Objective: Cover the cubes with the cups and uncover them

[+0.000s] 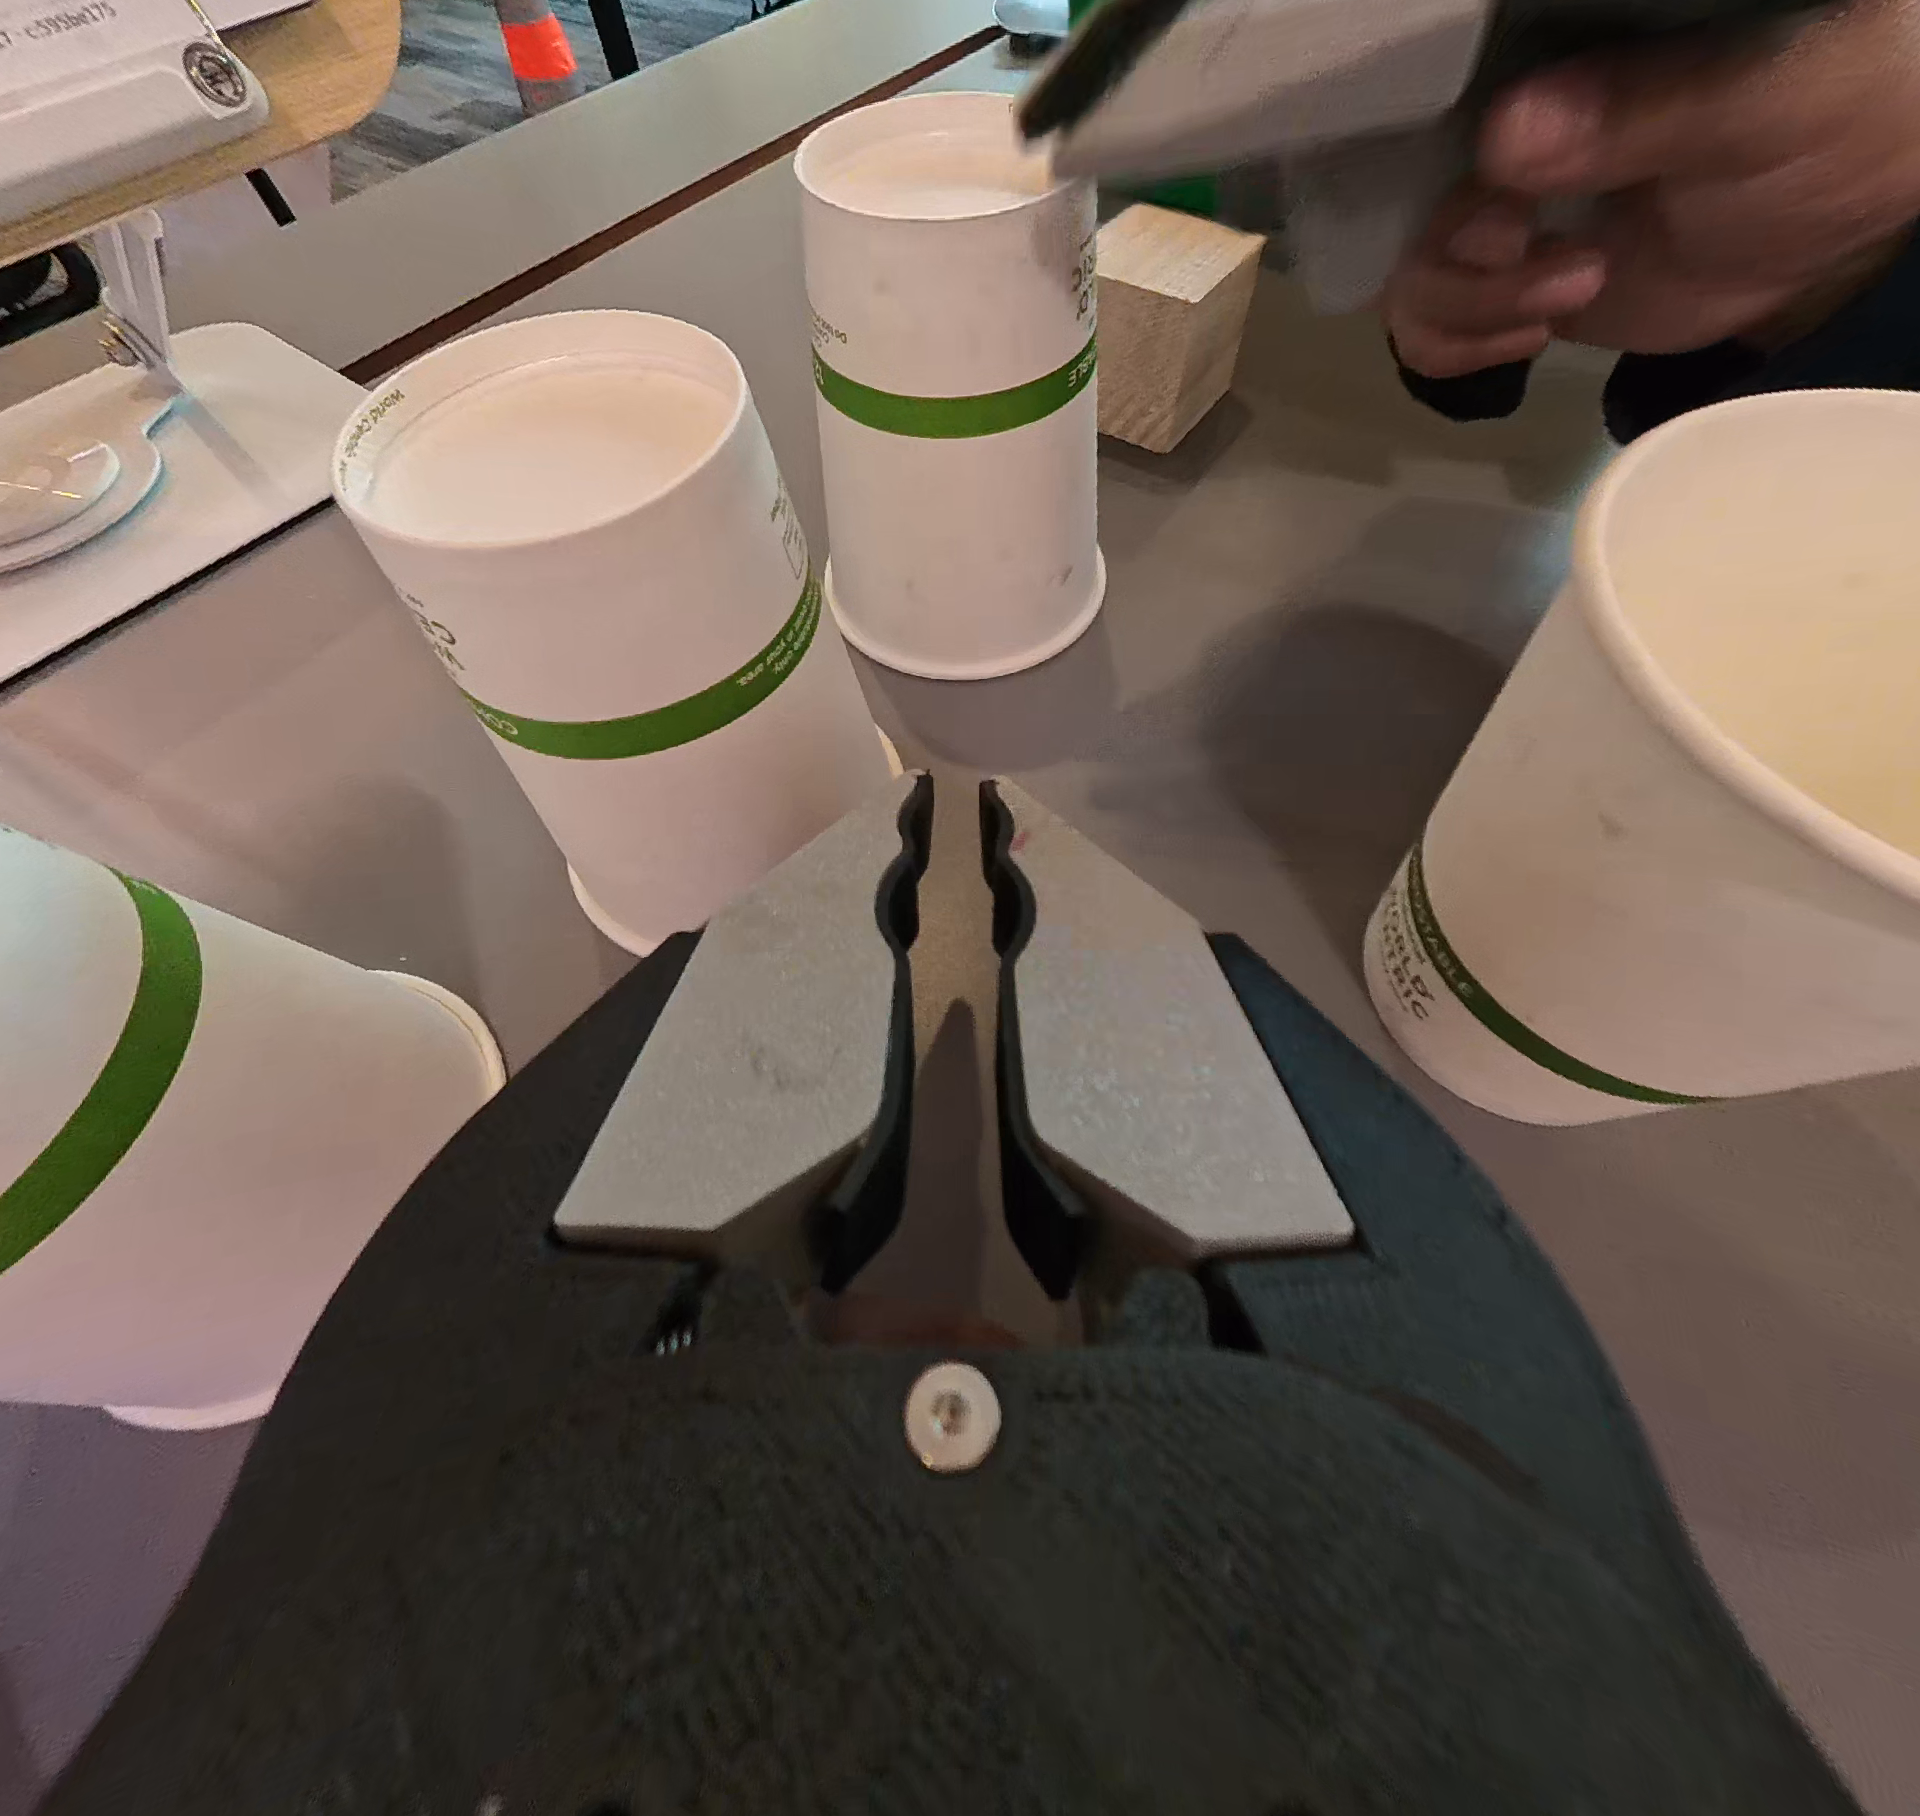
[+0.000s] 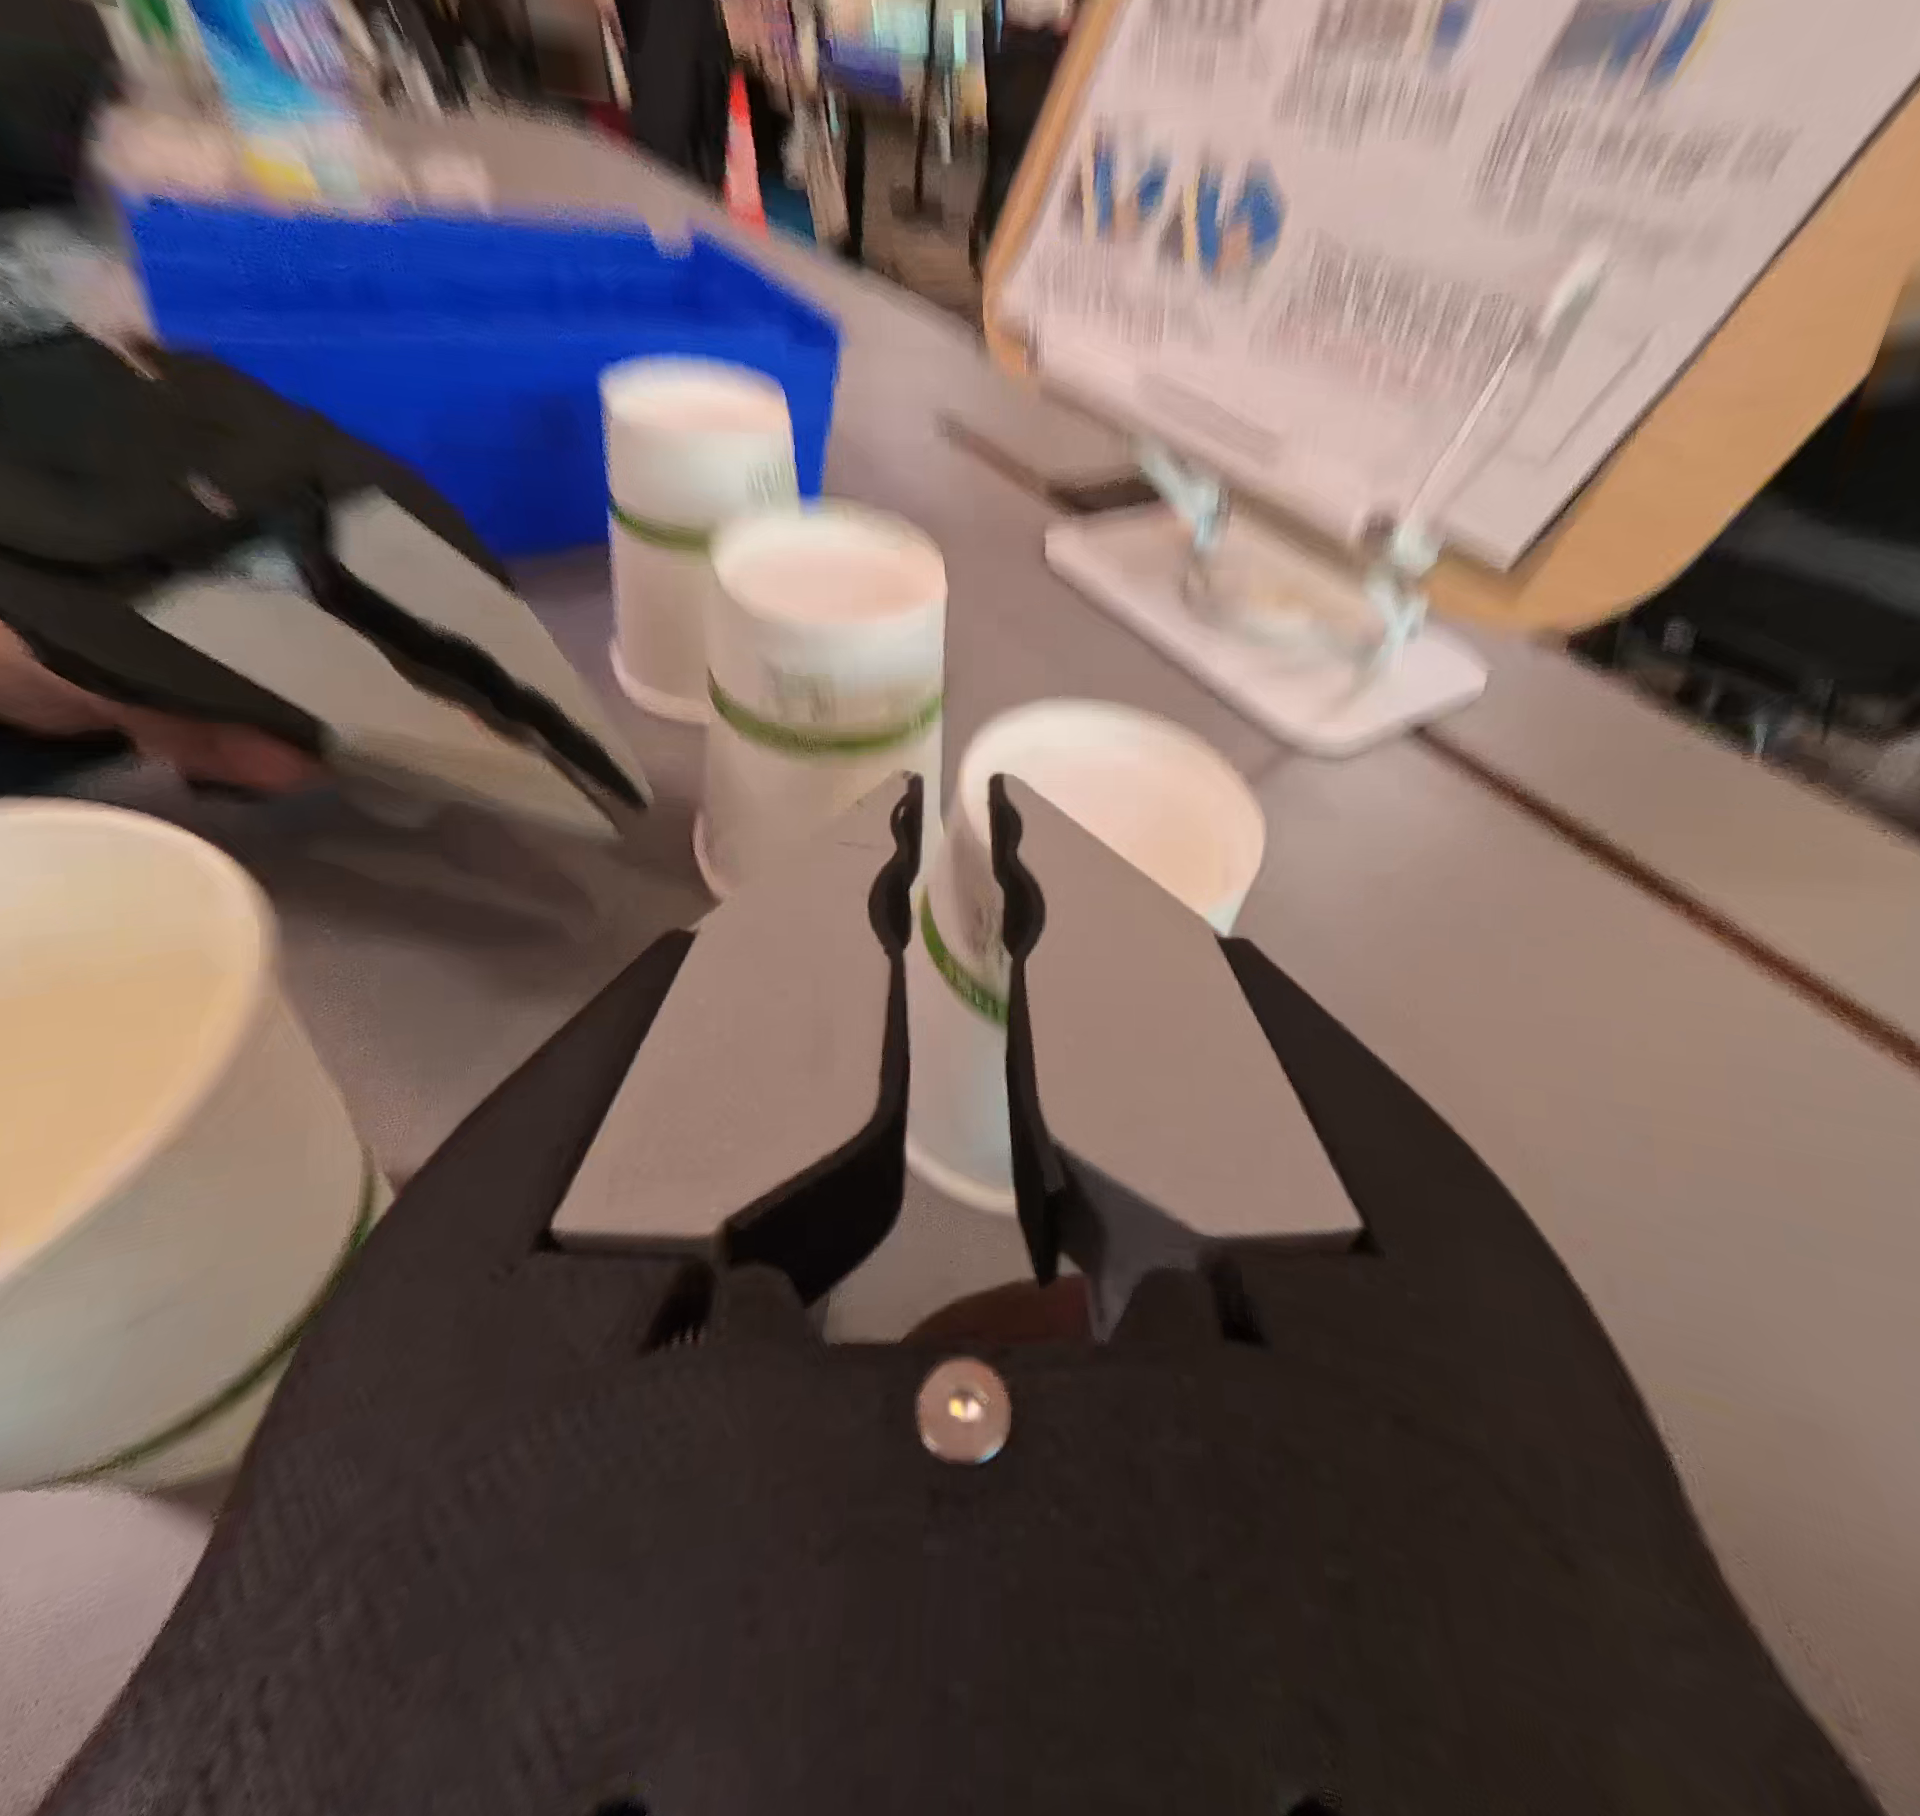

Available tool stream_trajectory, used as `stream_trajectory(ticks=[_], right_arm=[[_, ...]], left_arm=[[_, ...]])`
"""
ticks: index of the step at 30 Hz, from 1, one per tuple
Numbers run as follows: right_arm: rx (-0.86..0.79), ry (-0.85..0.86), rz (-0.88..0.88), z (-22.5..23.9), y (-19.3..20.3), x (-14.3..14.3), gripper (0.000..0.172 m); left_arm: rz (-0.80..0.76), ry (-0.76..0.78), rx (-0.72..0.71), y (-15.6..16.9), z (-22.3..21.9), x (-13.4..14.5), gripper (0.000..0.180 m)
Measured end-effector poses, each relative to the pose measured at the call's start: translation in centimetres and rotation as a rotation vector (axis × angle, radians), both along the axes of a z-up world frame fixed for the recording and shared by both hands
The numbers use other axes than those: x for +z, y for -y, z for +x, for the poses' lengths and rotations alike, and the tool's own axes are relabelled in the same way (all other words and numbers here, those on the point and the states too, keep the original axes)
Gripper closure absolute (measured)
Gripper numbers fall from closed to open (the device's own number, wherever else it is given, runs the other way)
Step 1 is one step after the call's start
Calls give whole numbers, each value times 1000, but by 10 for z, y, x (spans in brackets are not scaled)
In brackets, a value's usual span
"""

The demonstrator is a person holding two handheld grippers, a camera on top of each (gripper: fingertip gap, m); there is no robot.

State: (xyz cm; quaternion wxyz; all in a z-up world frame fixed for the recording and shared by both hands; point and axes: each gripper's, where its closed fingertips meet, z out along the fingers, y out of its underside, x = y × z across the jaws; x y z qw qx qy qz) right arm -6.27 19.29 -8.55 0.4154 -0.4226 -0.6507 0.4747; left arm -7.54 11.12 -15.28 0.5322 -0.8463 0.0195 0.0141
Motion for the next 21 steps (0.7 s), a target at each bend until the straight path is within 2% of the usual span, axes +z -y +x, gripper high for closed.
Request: stream_trajectory(ticks=[1,5,14,18,21], right_arm=[[-23,34,3,-5,-4,-10,165],[-30,32,-19,-4,-10,-7,172],[-38,-293,-205,28,-25,69,172],[74,-406,-264,46,-7,92,172],[195,-438,-326,57,15,102,172]], left_arm=[[0,0,0,0,0,0,173],[4,-1,3,0,-1,1,173],[14,9,-2,0,1,2,173],[63,79,-69,-2,15,11,172],[155,161,-155,-3,32,29,168]])
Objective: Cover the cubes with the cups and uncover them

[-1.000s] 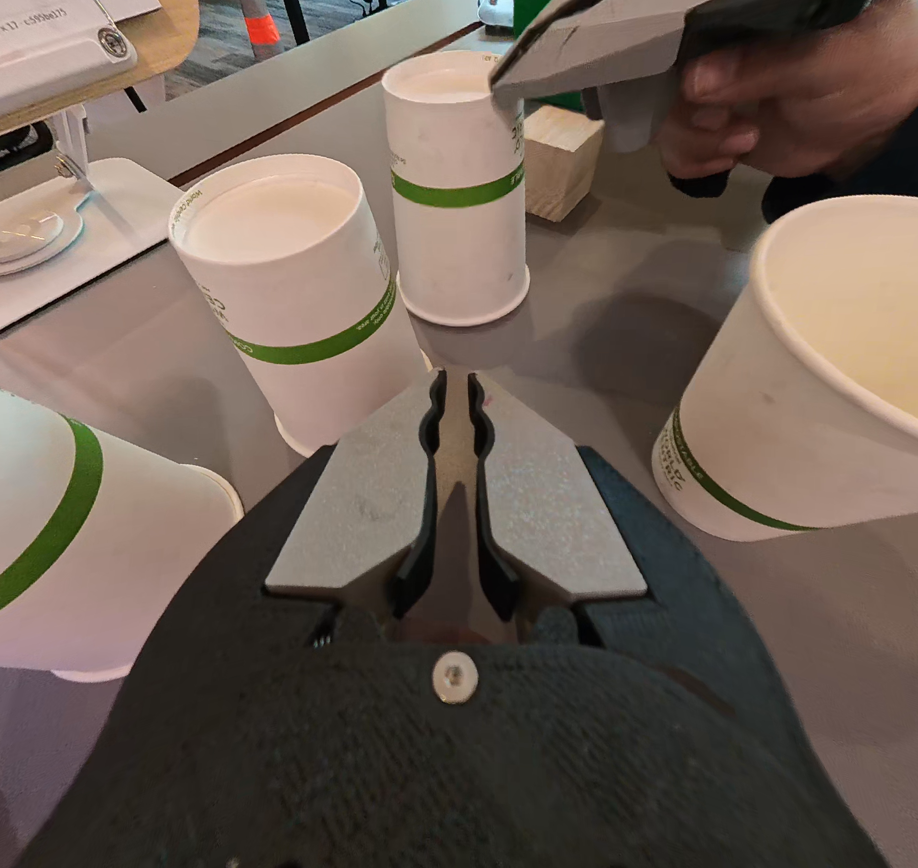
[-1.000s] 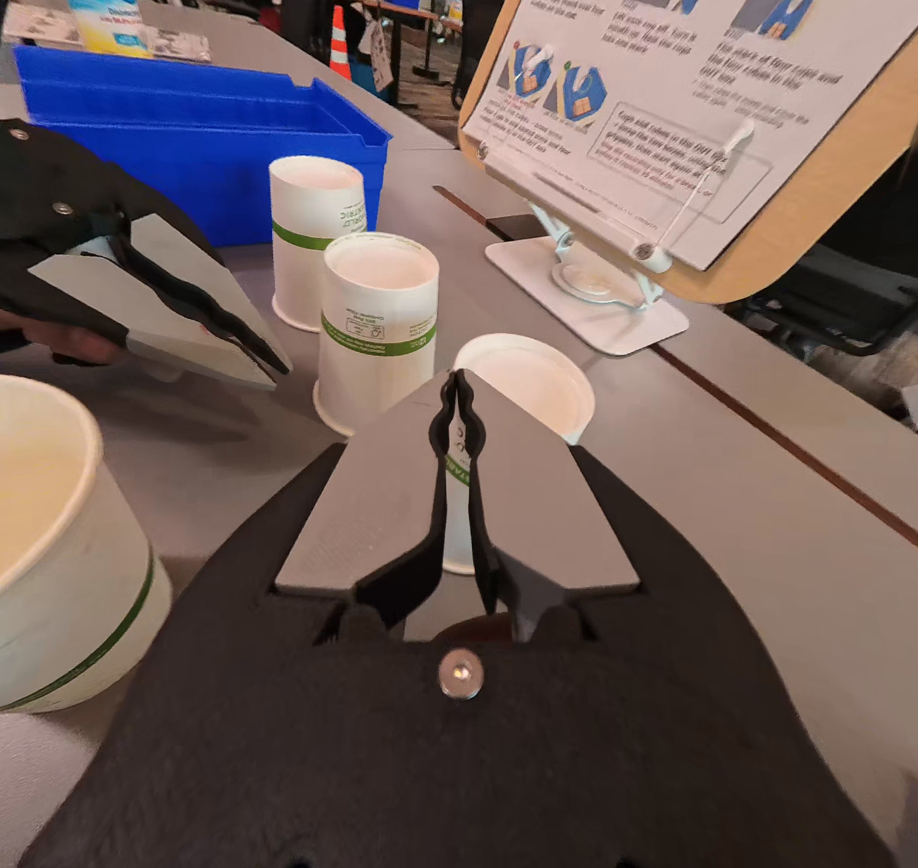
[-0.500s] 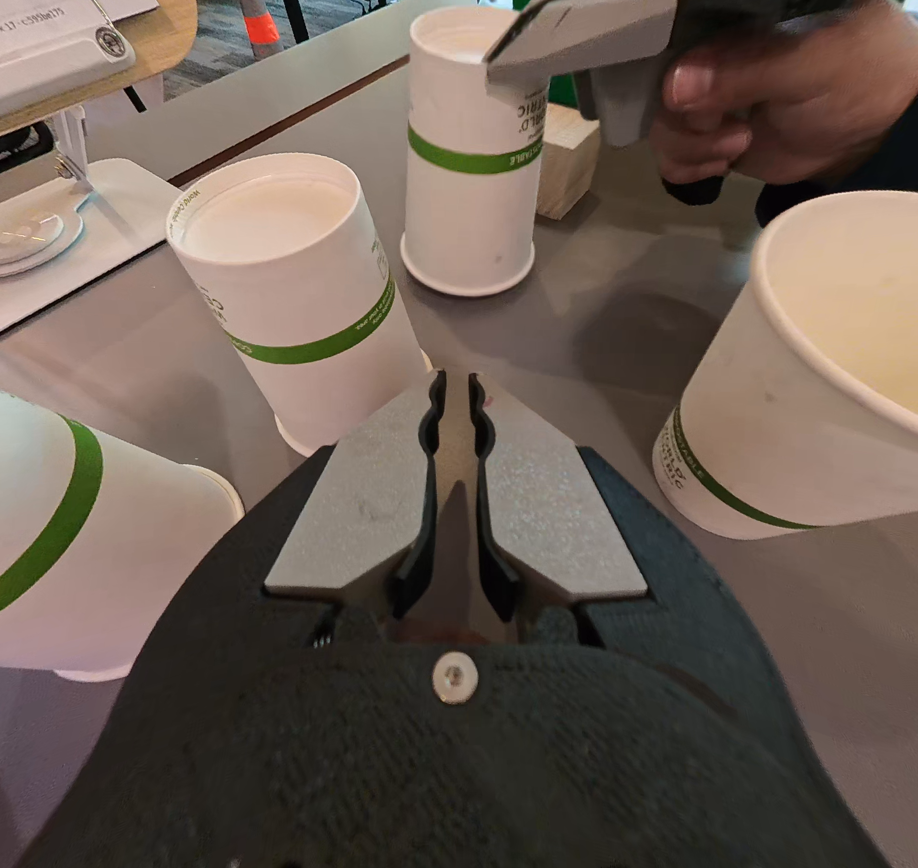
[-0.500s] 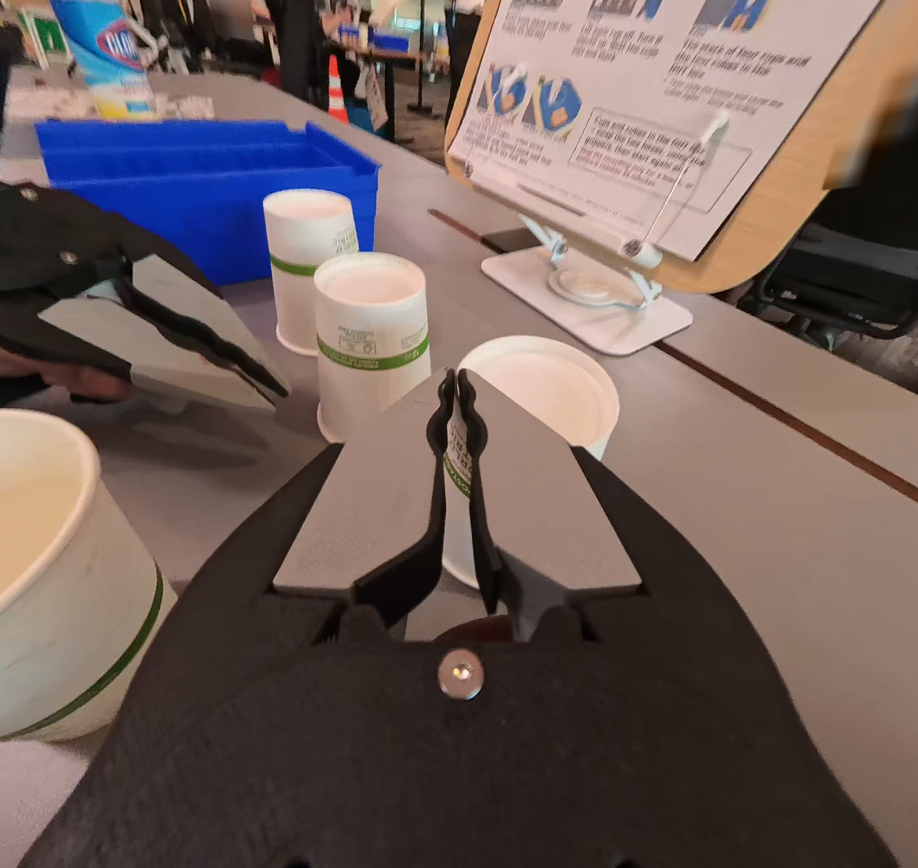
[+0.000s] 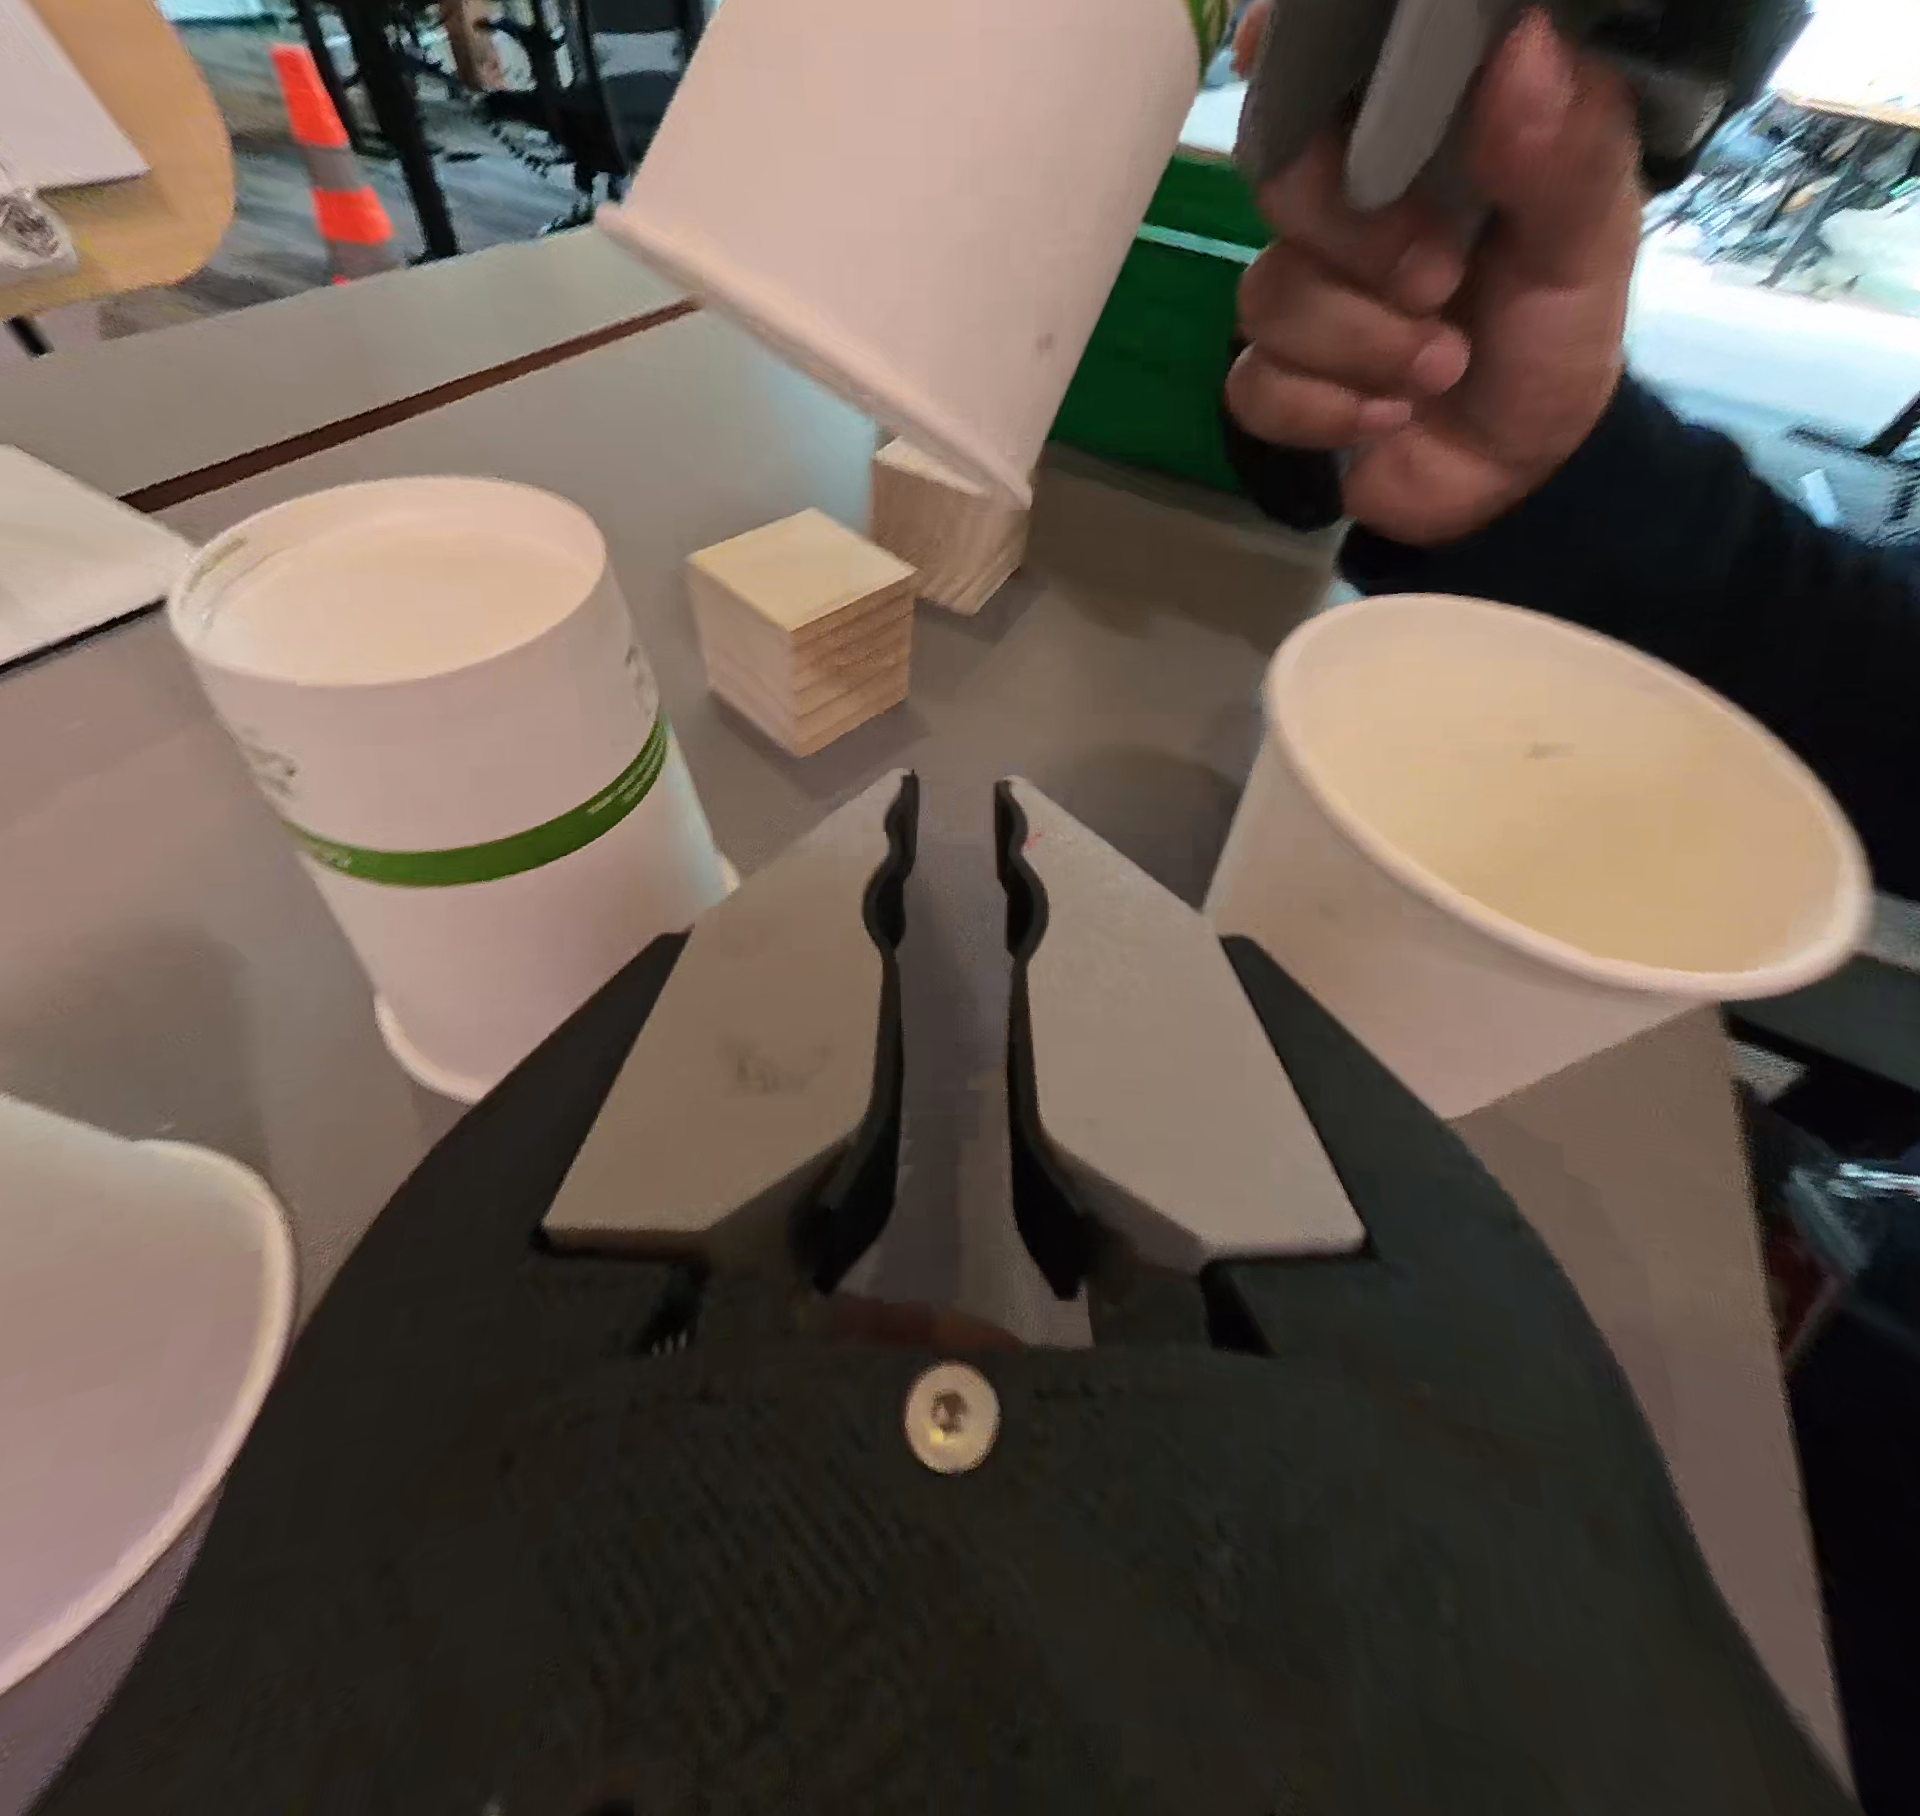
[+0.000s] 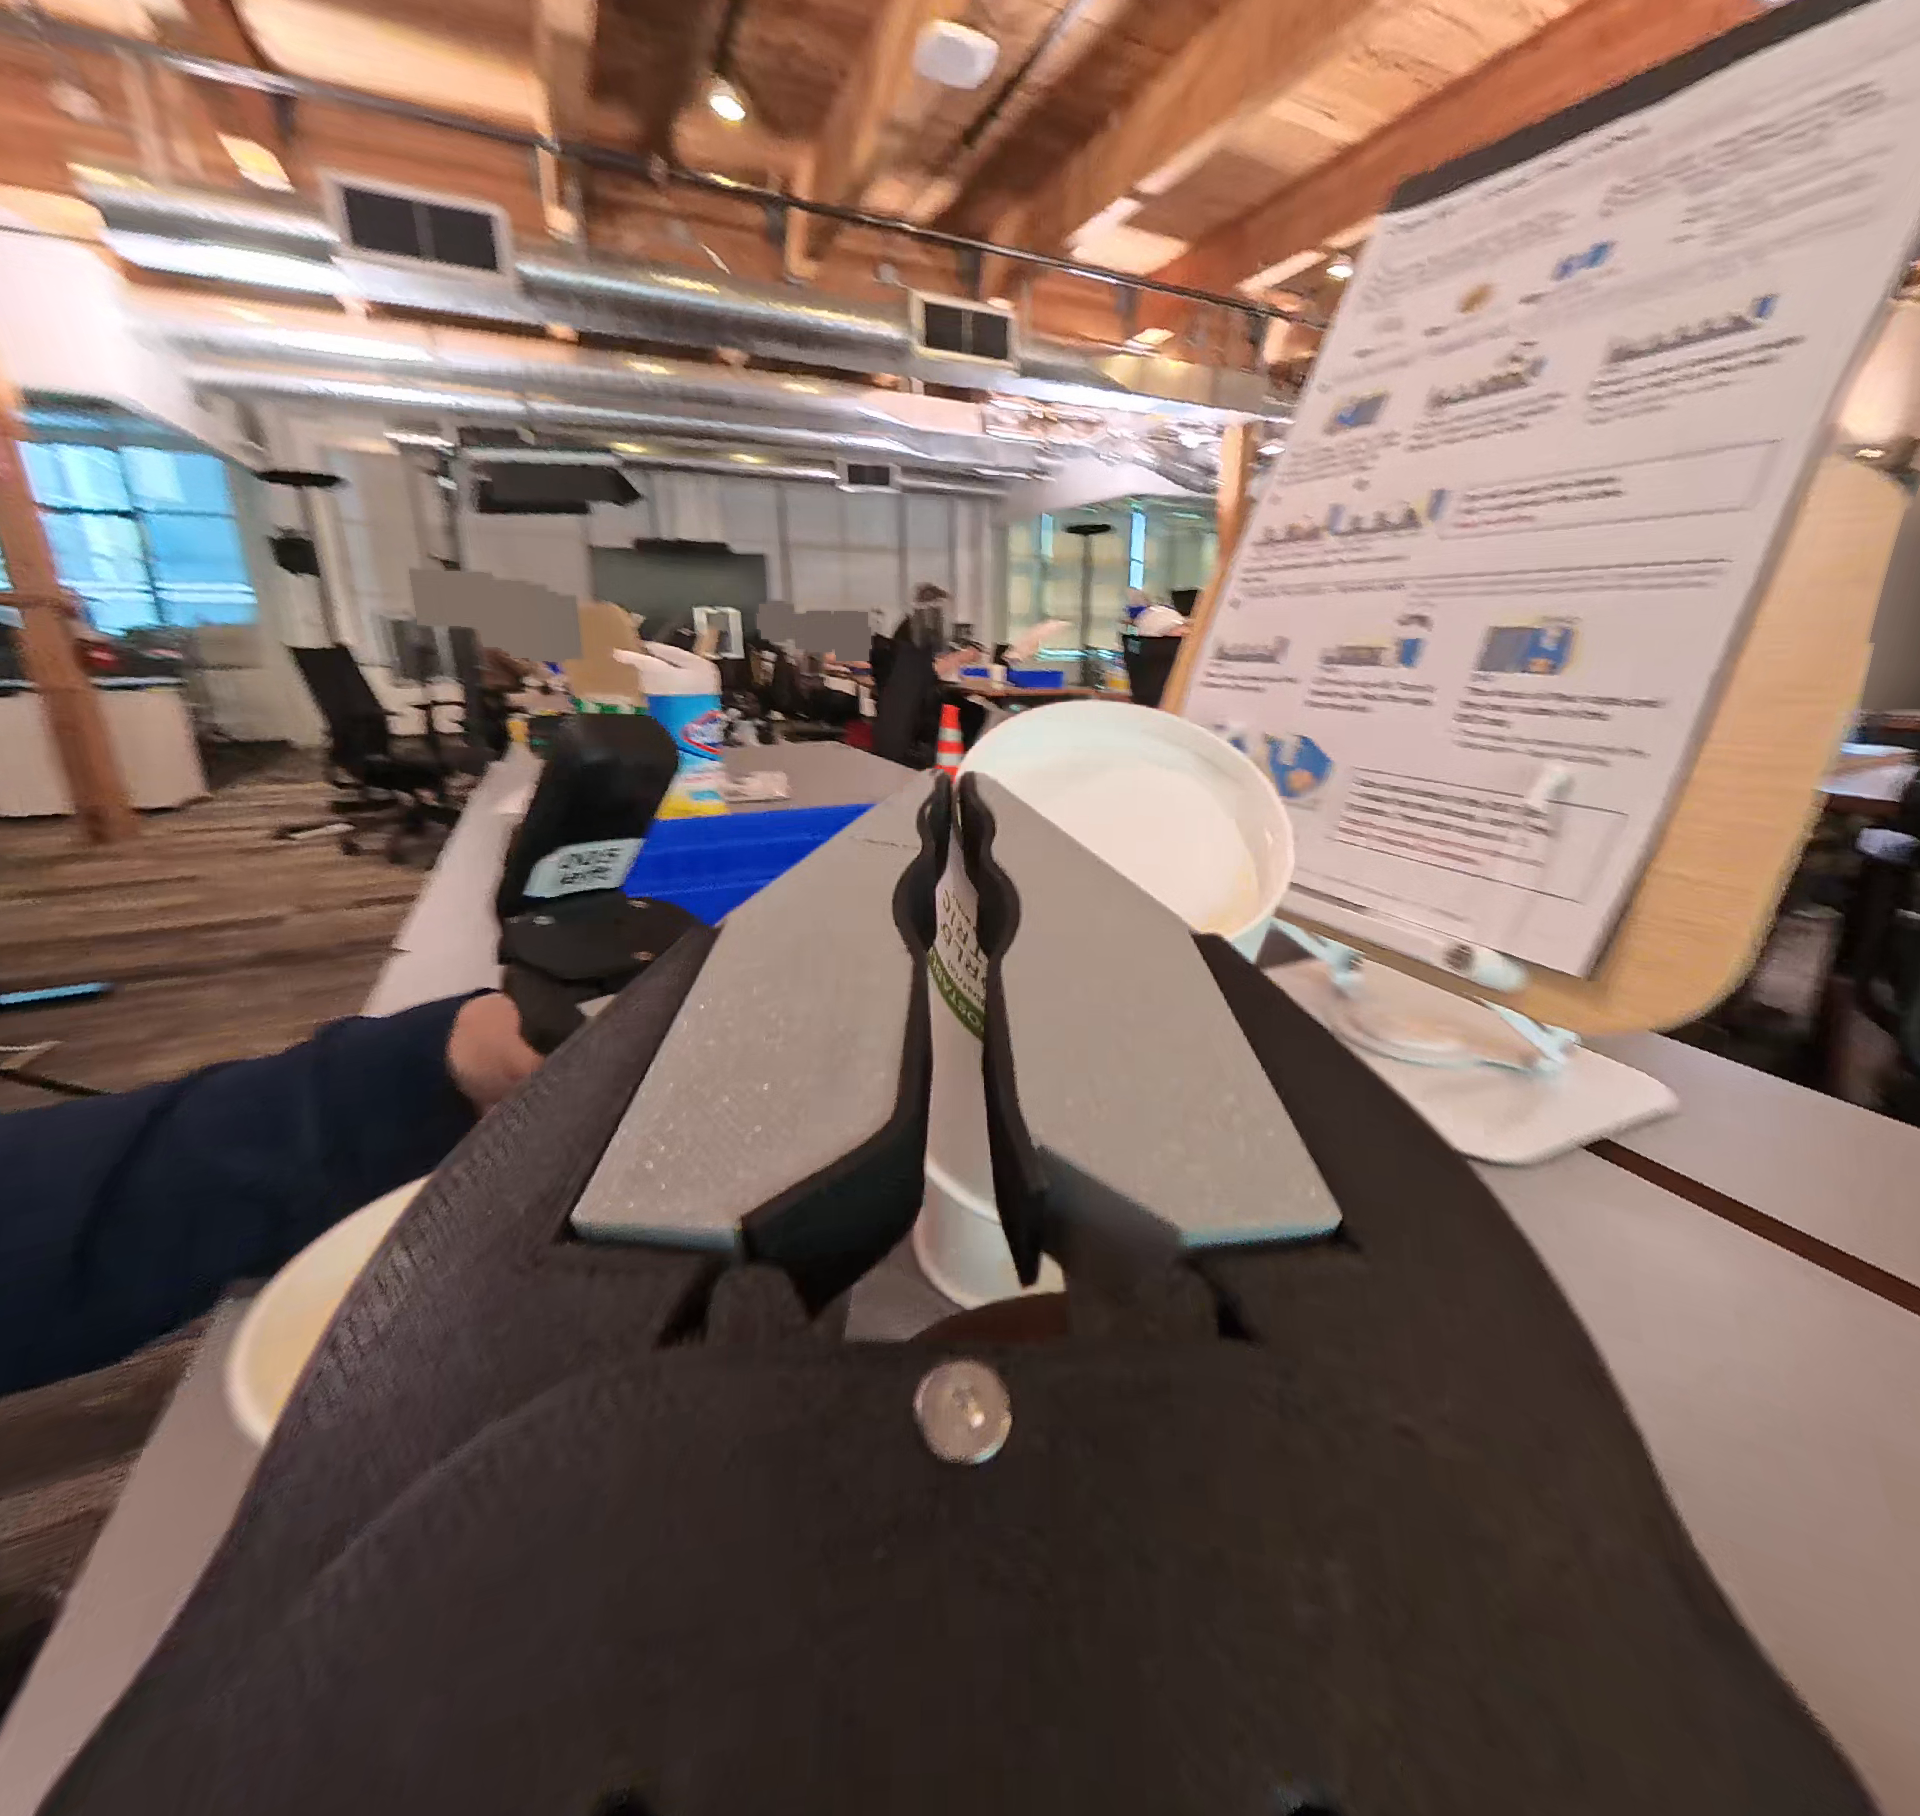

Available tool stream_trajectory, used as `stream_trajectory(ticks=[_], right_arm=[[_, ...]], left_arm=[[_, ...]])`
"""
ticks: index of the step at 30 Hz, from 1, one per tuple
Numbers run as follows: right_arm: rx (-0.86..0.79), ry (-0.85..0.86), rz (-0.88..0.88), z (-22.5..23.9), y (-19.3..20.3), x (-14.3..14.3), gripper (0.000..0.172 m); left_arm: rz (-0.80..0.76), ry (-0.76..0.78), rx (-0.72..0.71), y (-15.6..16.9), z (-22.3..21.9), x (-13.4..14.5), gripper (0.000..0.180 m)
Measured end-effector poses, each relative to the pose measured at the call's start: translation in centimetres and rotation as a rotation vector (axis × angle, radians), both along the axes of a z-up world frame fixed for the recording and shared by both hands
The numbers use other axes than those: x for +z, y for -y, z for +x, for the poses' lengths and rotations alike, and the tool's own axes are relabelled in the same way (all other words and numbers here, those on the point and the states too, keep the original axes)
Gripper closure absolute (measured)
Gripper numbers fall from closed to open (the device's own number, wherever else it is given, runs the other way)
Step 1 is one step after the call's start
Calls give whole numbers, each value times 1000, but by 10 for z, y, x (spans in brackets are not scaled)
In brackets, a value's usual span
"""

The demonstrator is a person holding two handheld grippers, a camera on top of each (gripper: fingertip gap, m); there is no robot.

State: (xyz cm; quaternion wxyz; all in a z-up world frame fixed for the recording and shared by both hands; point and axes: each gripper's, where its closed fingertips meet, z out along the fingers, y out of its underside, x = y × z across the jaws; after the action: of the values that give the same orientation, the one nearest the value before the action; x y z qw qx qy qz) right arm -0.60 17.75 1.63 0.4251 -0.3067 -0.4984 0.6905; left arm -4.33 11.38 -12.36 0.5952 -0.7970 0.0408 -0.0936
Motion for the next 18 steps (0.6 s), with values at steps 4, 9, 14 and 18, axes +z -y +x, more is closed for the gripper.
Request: stream_trajectory(ticks=[4,9,14,18], right_arm=[[102,-37,16,10,27,4,172],[212,-61,69,22,53,0,172],[318,-81,121,38,67,0,172],[378,-100,161,56,71,-3,172]], left_arm=[[152,107,-94,4,17,30,157],[300,234,-134,16,17,63,165],[392,216,-172,27,17,80,174],[430,184,-245,34,31,85,177]])
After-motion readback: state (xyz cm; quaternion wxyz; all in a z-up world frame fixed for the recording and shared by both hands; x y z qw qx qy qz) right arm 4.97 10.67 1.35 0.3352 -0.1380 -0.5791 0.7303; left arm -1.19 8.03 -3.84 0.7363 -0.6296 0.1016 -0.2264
